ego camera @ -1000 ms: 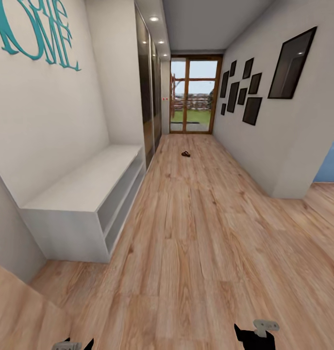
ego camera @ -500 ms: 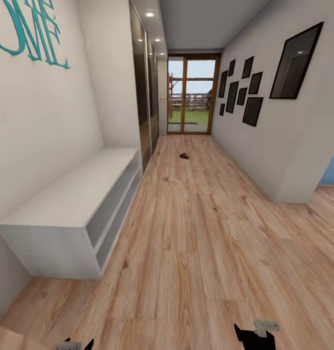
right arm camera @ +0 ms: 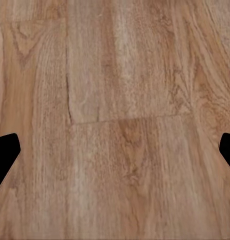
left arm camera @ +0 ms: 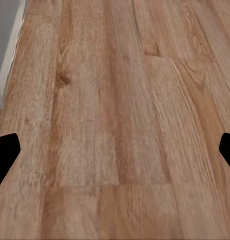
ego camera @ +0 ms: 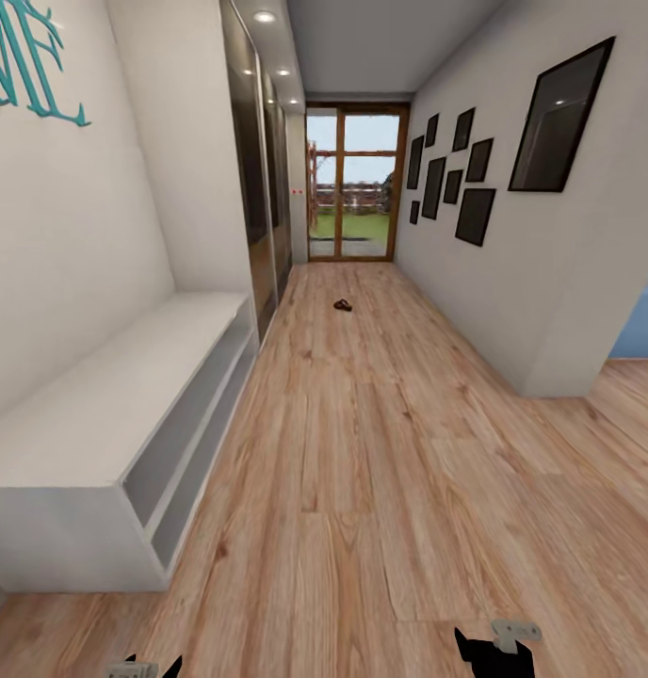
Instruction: Pick up the two gym shoes and the two sandals from the corridor floor and place them onto the hallstand (shoe rack) in the corridor, making sure they are on the rack and not on the floor. Arrange them so the two gym shoes are next to each other and the two sandals are next to each other.
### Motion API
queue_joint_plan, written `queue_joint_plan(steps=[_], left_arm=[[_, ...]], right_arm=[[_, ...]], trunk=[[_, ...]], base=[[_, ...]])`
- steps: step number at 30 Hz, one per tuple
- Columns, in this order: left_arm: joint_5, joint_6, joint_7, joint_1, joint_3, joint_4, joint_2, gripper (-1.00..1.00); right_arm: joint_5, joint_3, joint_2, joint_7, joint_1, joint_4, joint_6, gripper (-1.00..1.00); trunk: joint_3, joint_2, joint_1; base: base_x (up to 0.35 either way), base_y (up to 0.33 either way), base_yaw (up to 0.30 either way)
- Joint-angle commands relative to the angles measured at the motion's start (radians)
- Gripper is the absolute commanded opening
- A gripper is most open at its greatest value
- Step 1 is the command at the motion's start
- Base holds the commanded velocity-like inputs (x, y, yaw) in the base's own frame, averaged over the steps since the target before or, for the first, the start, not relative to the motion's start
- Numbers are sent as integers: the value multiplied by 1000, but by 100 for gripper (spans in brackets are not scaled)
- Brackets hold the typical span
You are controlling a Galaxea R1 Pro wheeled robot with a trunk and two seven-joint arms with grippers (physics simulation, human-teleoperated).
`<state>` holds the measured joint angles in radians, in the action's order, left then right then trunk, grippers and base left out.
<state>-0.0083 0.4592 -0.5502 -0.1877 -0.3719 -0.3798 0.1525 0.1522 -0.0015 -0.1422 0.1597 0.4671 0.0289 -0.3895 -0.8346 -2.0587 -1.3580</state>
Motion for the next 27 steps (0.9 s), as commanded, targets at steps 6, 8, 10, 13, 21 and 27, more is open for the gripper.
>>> queue_joint_plan(steps=[6,8,10,13,21,27], left_arm=[[-1,0,-10,-1,-7,1,-1,100],[-1,0,-10,-1,-7,1,-1,100],[-1,0,-10,-1,-7,2,-2,100],[-1,0,-10,-1,-7,2,-2,100],[-1,0,-10,-1,-7,4,-2,100],[-1,1,-10,-1,-7,7,-2,100]], right_arm=[[8,0,-1,13,1,-1,-3,100],[8,0,-2,13,1,-1,-3,100],[8,0,-2,13,1,-2,-3,100],[7,0,-2,13,0,-2,-3,100],[8,0,-5,9,-2,-2,-5,100],[9,0,-4,6,-4,-1,-4,100]], trunk=[[-1,0,0],[-1,0,0],[-1,0,0],[-1,0,0],[-1,0,0],[-1,0,0]], base=[[338,0,-6],[338,0,-1],[338,0,-1],[338,0,0],[338,0,0],[338,0,0]])
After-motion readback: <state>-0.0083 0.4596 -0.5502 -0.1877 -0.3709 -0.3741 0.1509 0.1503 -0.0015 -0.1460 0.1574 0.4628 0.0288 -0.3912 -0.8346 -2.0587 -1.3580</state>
